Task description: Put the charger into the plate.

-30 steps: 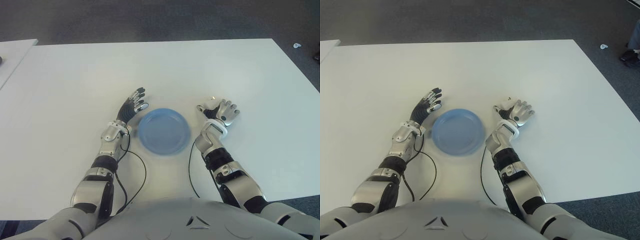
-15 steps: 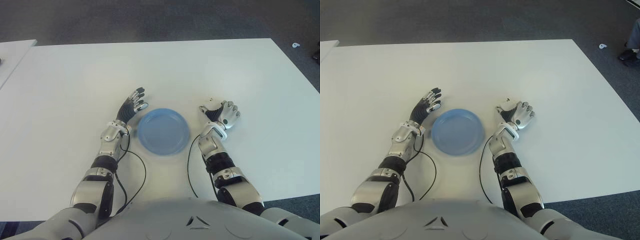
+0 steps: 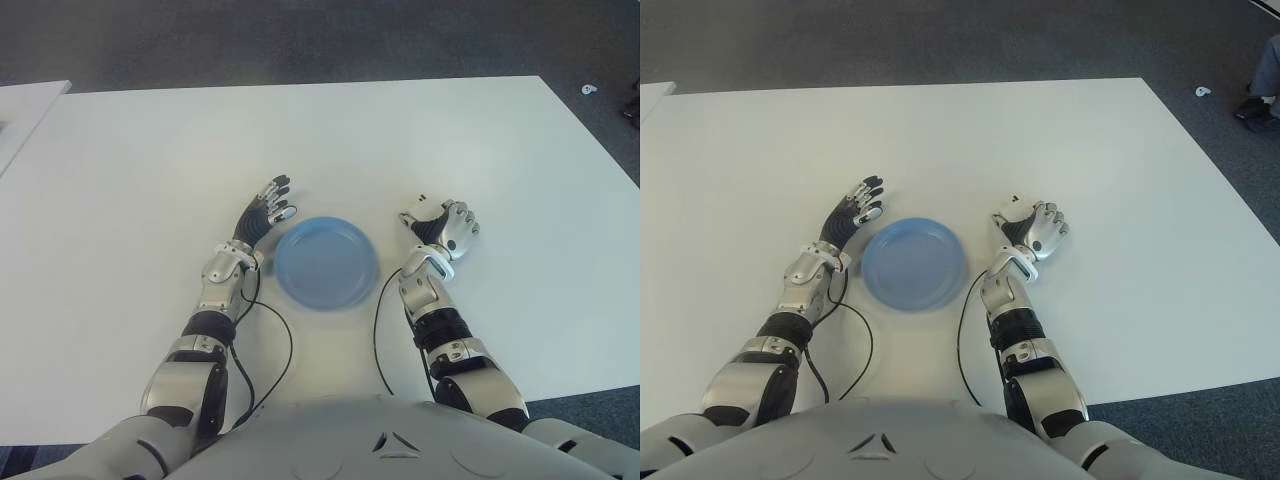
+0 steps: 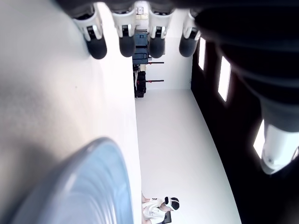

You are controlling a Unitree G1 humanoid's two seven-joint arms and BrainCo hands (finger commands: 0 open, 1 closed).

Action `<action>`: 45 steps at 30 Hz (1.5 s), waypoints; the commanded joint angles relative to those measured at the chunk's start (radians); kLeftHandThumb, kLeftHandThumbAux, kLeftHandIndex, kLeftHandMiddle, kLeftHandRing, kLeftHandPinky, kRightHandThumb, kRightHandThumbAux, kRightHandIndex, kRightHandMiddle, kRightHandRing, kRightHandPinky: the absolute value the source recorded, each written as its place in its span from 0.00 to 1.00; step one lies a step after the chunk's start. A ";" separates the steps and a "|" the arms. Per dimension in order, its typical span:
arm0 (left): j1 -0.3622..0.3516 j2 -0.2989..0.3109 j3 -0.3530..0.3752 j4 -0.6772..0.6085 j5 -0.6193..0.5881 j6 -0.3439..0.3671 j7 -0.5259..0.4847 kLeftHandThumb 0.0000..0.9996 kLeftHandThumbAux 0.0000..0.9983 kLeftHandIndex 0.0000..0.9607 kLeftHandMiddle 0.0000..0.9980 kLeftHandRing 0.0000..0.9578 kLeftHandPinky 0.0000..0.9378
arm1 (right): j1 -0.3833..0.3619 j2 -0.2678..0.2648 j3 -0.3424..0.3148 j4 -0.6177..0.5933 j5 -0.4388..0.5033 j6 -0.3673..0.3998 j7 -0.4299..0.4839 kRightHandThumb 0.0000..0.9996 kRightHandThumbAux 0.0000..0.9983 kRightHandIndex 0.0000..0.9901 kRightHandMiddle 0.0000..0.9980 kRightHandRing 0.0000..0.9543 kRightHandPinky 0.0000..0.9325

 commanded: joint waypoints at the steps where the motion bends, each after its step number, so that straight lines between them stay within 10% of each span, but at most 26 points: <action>1: 0.024 0.003 -0.004 0.016 0.012 0.021 0.003 0.02 0.55 0.00 0.00 0.00 0.03 | 0.063 0.038 0.001 0.056 0.065 0.001 0.042 0.96 0.65 0.47 0.48 0.51 0.78; 29: 0.022 -0.005 -0.010 0.025 0.026 0.015 0.022 0.01 0.56 0.00 0.00 0.00 0.04 | 0.067 0.017 0.015 0.007 0.053 -0.047 0.040 0.96 0.65 0.47 0.48 0.50 0.74; 45: 0.008 -0.019 -0.006 0.051 0.023 0.001 0.030 0.01 0.58 0.00 0.00 0.00 0.03 | 0.168 -0.020 0.220 -0.587 -0.144 0.104 0.263 0.95 0.66 0.43 0.46 0.54 0.46</action>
